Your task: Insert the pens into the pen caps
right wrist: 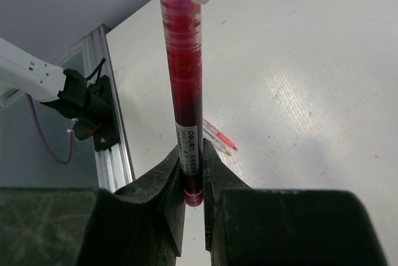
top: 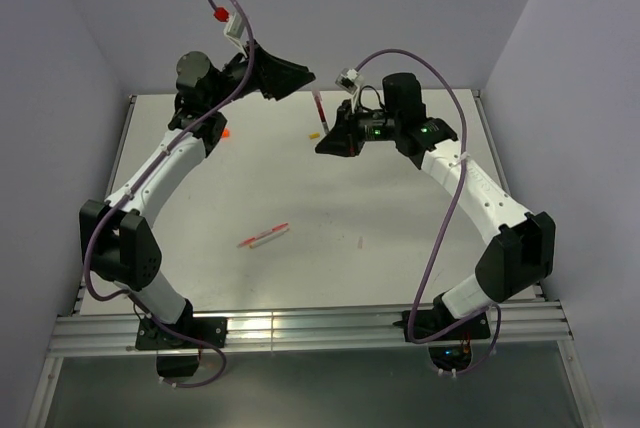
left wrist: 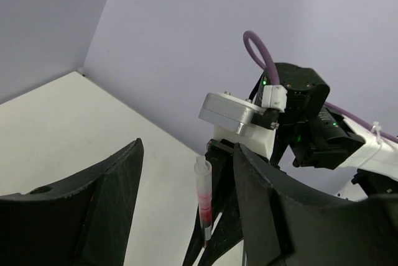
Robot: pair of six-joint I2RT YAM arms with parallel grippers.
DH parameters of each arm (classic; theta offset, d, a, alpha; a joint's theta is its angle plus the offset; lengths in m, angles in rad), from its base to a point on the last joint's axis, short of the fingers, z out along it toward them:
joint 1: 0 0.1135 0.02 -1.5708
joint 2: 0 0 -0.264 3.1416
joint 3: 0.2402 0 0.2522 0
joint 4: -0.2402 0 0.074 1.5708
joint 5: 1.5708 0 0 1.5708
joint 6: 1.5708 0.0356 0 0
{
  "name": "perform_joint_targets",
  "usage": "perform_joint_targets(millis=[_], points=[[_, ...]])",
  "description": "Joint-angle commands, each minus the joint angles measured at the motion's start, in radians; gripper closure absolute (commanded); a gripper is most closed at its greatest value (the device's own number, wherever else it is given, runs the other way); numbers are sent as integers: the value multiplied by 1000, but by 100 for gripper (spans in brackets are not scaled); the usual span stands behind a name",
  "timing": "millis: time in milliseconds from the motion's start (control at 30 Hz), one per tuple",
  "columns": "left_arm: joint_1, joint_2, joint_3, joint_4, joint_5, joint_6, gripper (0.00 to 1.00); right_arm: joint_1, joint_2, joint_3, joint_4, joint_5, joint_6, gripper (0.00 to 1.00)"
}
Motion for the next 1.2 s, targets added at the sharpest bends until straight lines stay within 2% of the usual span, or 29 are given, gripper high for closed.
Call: perform_joint_targets(millis=[0,200,467,600,700,800,833,1000,1167], points=[[-28,-60,25,-90,-50,102,36,12,1,61,-2,39,-32,100],[-41,-64,7,-77,-46,86,41,24,7,75,-11,40,-34,100],[-45,-60,-27,2,-9,34,63,30,18,81,-19,37,-34,100],[-49,-51,-42,33,16,5,67,32,26,95,-25,40,-34,100],[-51,-54,-58,38,28,7,78,33,26,99,-28,39,-63,100],[-51,-55,-84,52,58,-7,97,33,26,104,-28,17,-66,100],[-51,-57,-95,68,74,-15,100,33,24,108,-30,11,-72,100],[-52,-58,-200,171,173,-99,100,32,27,165,-56,-10,-109,100],[-87,-66,-277,144,246,-41,100,33,29,217,-87,-82,-132,100]])
